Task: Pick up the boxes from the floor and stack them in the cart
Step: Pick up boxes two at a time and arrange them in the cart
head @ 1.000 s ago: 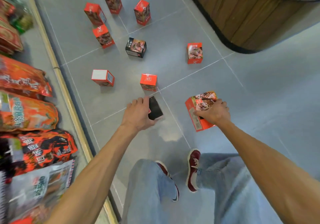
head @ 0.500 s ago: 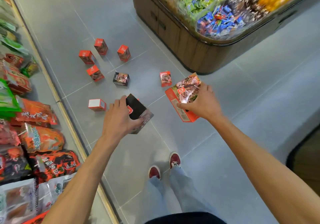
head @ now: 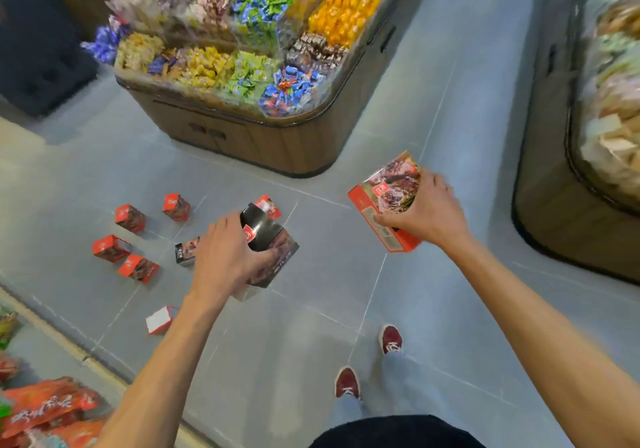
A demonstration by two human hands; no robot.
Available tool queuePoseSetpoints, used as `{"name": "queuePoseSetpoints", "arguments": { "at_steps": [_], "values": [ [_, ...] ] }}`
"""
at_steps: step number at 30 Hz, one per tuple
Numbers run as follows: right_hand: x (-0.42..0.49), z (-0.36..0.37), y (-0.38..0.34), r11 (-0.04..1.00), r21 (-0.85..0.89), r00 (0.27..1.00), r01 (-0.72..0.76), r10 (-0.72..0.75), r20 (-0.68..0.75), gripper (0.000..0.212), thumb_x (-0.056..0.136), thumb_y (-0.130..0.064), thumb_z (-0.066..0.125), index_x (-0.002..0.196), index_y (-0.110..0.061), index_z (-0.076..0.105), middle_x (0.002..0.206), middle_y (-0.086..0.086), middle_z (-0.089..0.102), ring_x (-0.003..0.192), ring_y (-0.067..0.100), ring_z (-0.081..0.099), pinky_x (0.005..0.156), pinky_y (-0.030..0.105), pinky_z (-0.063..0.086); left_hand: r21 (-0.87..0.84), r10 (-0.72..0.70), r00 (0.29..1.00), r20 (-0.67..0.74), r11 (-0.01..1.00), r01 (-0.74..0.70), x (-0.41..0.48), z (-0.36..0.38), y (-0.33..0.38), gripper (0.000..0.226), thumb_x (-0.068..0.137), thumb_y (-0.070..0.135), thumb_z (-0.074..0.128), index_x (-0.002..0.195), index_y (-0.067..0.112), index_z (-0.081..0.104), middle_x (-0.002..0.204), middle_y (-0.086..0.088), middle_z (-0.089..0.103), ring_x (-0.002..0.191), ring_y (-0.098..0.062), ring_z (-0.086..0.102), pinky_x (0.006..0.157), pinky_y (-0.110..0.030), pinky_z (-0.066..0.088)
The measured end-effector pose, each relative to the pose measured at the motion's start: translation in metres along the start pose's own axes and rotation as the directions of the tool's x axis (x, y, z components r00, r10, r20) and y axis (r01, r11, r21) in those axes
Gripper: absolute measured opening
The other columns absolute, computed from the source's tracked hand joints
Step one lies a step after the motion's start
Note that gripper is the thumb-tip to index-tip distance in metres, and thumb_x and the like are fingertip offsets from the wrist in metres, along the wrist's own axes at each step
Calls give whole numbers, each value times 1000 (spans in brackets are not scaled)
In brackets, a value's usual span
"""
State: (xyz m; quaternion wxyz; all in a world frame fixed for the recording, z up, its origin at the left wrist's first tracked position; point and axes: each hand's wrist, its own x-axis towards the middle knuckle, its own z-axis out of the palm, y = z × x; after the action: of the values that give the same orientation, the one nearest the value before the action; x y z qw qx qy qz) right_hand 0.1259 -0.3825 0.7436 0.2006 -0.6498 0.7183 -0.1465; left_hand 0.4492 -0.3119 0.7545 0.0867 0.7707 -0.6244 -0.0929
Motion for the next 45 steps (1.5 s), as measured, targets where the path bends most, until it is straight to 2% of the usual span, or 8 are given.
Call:
{"name": "queuePoseSetpoints", "arguments": {
  "at_steps": [4, 10, 19, 25, 29, 35, 40, 45],
  "values": [
    [-21, -46, 77, 991, 66, 991, -115, 119, -54, 123, 38, -87, 63, 134, -13, 39, 129, 9, 50, 119, 31, 49, 98, 46, 45, 53, 145, 988, 44, 988, -148, 6, 3, 87, 72, 59, 66, 71, 111, 20, 53, 103, -2, 62, 93, -26, 58, 74, -39, 49],
    [-53, -131, 222, 962, 70, 950, -262, 270, -159, 127, 47, -82, 71, 144, -12, 28, 135, 12, 45, 123, 32, 47, 100, 48, 42, 49, 383, 921, 67, 921, -387, 6, 37, 258, 92, 60, 69, 72, 133, 20, 47, 122, -3, 60, 107, -26, 56, 87, -40, 49],
    [-127, -253, 440, 863, 83, 822, -499, 502, -268, 121, 46, -80, 72, 137, -12, 32, 128, 12, 46, 118, 34, 47, 95, 48, 44, -50, 608, 783, 135, 793, -607, -43, 116, 516, 89, 57, 67, 72, 128, 19, 50, 115, -4, 62, 103, -26, 59, 82, -38, 50],
    [-183, -294, 551, 726, 206, 656, -656, 683, -321, 126, 39, -83, 67, 137, -12, 31, 131, 13, 46, 122, 34, 46, 99, 47, 43, -101, 781, 586, 215, 615, -782, -87, 158, 673, 86, 51, 74, 65, 119, 23, 54, 105, 2, 65, 92, -20, 61, 67, -32, 48],
    [-214, -318, 615, 626, 260, 545, -735, 773, -324, 130, 36, -87, 62, 138, -13, 32, 132, 11, 48, 122, 33, 47, 100, 46, 44, -90, 867, 446, 223, 473, -876, -114, 186, 770, 85, 56, 74, 69, 121, 21, 51, 111, 3, 64, 97, -21, 61, 66, -33, 49],
    [-239, -370, 722, 507, 294, 410, -810, 849, -334, 127, 37, -88, 63, 136, -14, 34, 131, 10, 50, 119, 31, 49, 100, 45, 44, -130, 931, 270, 244, 307, -943, -148, 231, 923, 75, 52, 84, 54, 96, 24, 50, 88, 7, 59, 78, -18, 59, 59, -36, 52],
    [-254, -423, 803, 393, 363, 280, -845, 903, -327, 136, 38, -90, 62, 145, -14, 26, 140, 9, 43, 127, 28, 44, 102, 45, 44, -151, 952, 109, 285, 157, -976, -183, 265, 1056, 74, 56, 81, 62, 97, 21, 48, 86, 5, 57, 71, -16, 54, 50, -30, 36],
    [-276, -460, 870, 290, 409, 169, -865, 937, -306, 131, 41, -88, 65, 144, -17, 27, 140, 7, 44, 125, 27, 46, 102, 44, 44, -238, 933, -19, 358, 71, -969, -226, 296, 1169, 70, 58, 81, 61, 95, 23, 47, 81, 7, 55, 68, -13, 54, 47, -29, 34]
  ]
}}
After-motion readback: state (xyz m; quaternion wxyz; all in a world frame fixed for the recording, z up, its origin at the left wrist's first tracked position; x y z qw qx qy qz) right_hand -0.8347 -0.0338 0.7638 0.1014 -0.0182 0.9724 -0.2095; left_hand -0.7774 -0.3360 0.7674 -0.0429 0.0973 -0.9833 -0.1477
